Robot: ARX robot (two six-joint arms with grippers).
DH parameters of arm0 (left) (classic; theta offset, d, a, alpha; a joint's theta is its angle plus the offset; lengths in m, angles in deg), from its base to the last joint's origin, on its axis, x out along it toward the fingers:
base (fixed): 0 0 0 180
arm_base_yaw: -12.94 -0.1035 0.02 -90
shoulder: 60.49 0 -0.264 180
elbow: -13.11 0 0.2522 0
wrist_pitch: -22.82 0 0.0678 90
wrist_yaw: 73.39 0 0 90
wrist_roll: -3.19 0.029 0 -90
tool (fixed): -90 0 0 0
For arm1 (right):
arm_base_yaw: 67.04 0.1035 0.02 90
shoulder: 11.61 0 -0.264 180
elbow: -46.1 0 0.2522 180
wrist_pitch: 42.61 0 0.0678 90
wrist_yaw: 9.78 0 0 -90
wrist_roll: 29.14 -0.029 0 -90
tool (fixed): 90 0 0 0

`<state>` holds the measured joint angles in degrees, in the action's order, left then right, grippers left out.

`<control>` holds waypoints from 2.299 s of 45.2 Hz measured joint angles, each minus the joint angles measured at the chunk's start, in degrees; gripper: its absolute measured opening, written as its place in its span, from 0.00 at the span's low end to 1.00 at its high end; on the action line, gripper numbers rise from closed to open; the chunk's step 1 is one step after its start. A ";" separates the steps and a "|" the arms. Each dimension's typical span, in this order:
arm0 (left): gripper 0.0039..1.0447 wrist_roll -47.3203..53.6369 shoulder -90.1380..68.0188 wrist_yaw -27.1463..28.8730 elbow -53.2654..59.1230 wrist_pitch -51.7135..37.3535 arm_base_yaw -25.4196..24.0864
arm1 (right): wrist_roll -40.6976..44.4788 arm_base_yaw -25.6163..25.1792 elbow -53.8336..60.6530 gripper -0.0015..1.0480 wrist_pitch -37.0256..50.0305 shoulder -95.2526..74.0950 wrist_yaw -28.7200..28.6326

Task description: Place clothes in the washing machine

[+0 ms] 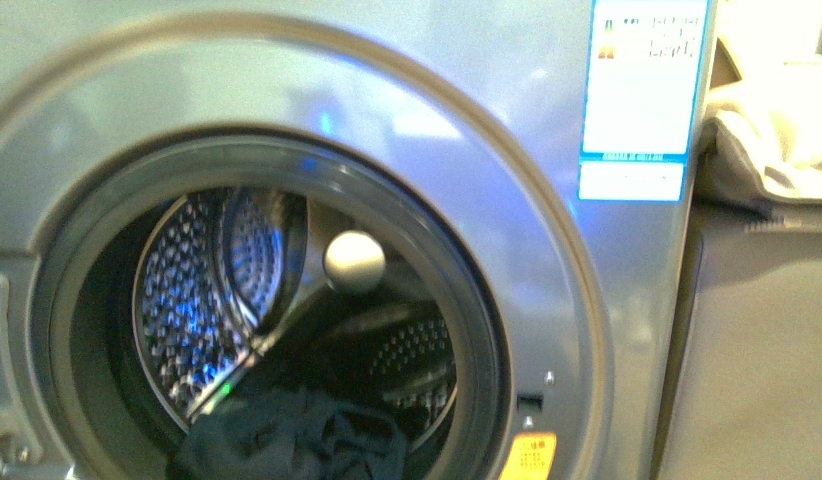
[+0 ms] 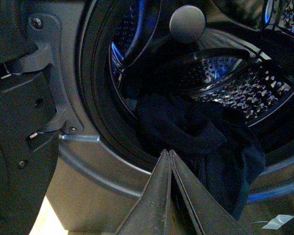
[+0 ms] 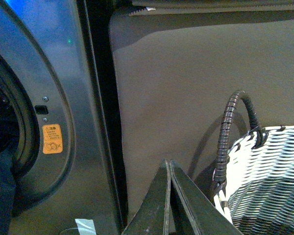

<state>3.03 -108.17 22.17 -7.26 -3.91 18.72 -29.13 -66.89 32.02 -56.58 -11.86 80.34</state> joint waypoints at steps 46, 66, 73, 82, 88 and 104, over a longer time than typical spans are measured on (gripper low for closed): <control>0.03 -0.02 31.10 -5.57 5.66 23.67 -5.68 | -0.02 0.00 0.00 0.02 0.00 0.00 0.00; 0.03 0.00 37.70 -5.57 5.66 30.27 -5.68 | -0.02 0.00 0.00 0.02 0.00 0.00 0.00; 0.03 -0.02 46.75 -5.57 5.64 40.17 -5.68 | 0.00 0.00 0.00 0.02 0.00 0.00 0.00; 0.03 -0.02 47.43 -5.57 5.64 40.39 -5.68 | -0.02 0.00 0.00 0.02 0.00 0.00 0.00; 0.03 0.00 47.43 -5.57 5.64 40.39 -5.68 | 0.00 0.00 0.00 0.02 0.00 0.00 0.00; 0.03 -0.02 47.43 -5.57 5.64 40.39 -5.68 | -0.02 0.00 0.00 0.02 0.00 0.00 0.00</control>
<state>3.01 -60.74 16.60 -1.62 36.48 13.04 -29.15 -66.89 32.02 -56.58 -11.86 80.34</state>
